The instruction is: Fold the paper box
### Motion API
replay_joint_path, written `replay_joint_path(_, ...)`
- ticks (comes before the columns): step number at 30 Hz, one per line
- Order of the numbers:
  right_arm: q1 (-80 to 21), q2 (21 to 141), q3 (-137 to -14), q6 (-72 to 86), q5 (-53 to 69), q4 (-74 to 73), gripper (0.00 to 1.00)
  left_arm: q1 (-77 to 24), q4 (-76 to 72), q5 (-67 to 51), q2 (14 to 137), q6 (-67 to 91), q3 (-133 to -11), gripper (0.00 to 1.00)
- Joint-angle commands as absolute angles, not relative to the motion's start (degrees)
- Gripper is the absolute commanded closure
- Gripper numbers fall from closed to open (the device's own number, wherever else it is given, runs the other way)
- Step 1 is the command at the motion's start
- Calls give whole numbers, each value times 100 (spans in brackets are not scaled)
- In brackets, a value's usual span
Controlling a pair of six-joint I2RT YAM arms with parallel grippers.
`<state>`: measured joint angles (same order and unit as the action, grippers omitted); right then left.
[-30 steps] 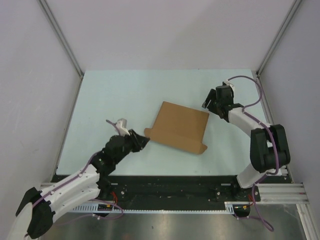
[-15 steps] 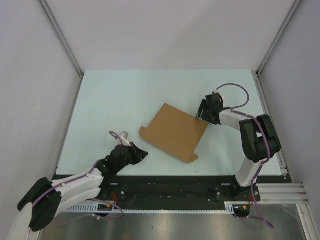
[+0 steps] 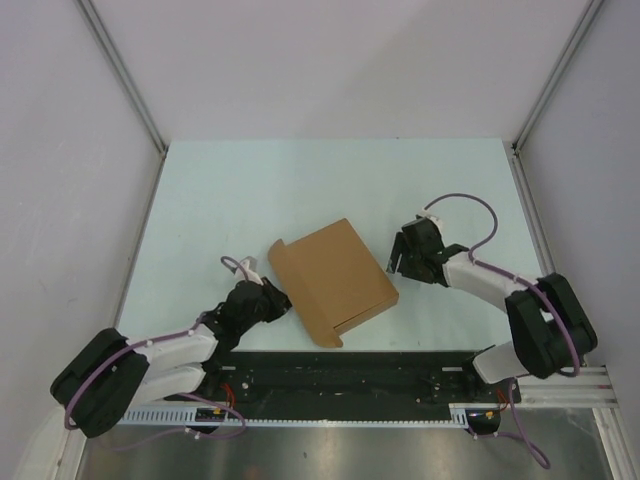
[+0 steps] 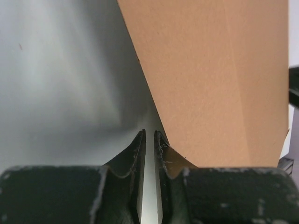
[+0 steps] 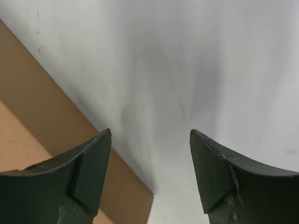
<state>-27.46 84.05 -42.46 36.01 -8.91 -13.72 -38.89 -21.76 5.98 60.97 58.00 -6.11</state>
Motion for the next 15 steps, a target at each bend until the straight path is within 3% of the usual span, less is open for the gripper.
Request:
replay_joint_path(1,-2348,7184,-4438,3604,-1555,-1758,26,-3727,-2233,712,5907,5783,-757,83)
replay_joint_path(6,-2250,6715,-4570,3288,-664,-863,28,-3718,-2136,756,5660,5933,-528,83)
replay_joint_path(11,-2346,7284,-4605,3225,1339,-62,35,-3718,-1881,730,5344,6117,-185,85)
replay_joint_path(15,-2759,7856,-4632,3147,2196,606,37,-3718,-1293,694,4958,6319,-44,91)
